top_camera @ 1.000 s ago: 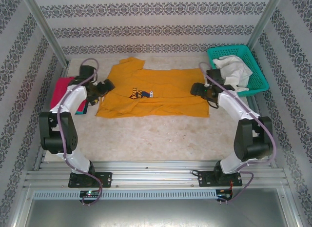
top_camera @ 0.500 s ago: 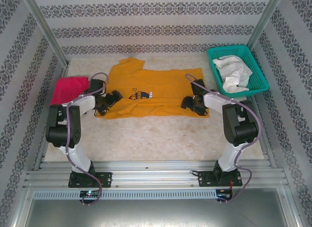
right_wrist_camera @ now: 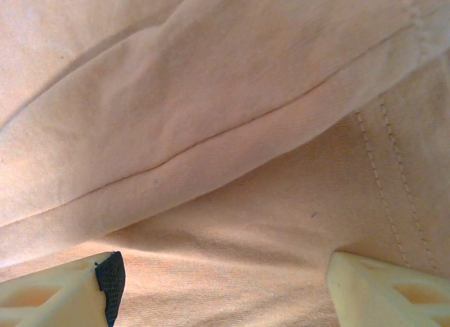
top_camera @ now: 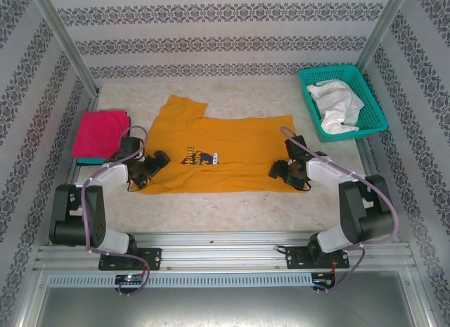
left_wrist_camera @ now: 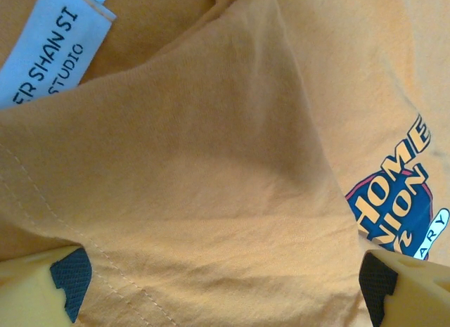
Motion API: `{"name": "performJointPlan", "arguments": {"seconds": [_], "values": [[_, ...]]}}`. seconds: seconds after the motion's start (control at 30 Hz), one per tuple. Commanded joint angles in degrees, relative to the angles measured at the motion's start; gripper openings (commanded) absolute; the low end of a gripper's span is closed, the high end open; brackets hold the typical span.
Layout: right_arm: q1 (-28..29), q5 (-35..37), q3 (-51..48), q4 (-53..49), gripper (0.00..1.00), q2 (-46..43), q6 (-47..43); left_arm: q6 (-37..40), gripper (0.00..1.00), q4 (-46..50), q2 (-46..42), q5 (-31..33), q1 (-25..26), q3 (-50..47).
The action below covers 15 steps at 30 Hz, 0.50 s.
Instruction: Fold and stack the t-shirts
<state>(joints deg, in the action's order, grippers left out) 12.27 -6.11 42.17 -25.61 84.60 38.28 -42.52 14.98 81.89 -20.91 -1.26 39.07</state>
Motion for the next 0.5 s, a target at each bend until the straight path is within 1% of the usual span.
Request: {"name": "performJointPlan", "arguments": {"seconds": [0.0,0.13,0.27,0.33,0.47], "values": [[0.34,0.37,-2.70,-4.91,0.77,-2.41,2.25,-0.38,1.00,10.75,-3.97,1.98,-0.53,-2.12],[0.43,0.29,-0.62,-4.56,0.77,-6.14,-0.38,-0.71,1.00,14.78,-8.70,3.15,-0.16,1.17],[0.77,-0.74,3.99,-0.50,0.78,-5.75,-3.77,-4.67,1.00,10.66,-8.25,2.85,0.12,6.43],[1.02,-0.72,7.08,0.64,0.78,-3.63,-4.52,-3.87,1.00,8.88,-4.51,3.99,0.20,11.70],[1.97,-2.09,11.68,3.40,0.78,0.02,-4.45,0.11,1.00,10.83,6.60,7.49,0.19,25.49]]}}
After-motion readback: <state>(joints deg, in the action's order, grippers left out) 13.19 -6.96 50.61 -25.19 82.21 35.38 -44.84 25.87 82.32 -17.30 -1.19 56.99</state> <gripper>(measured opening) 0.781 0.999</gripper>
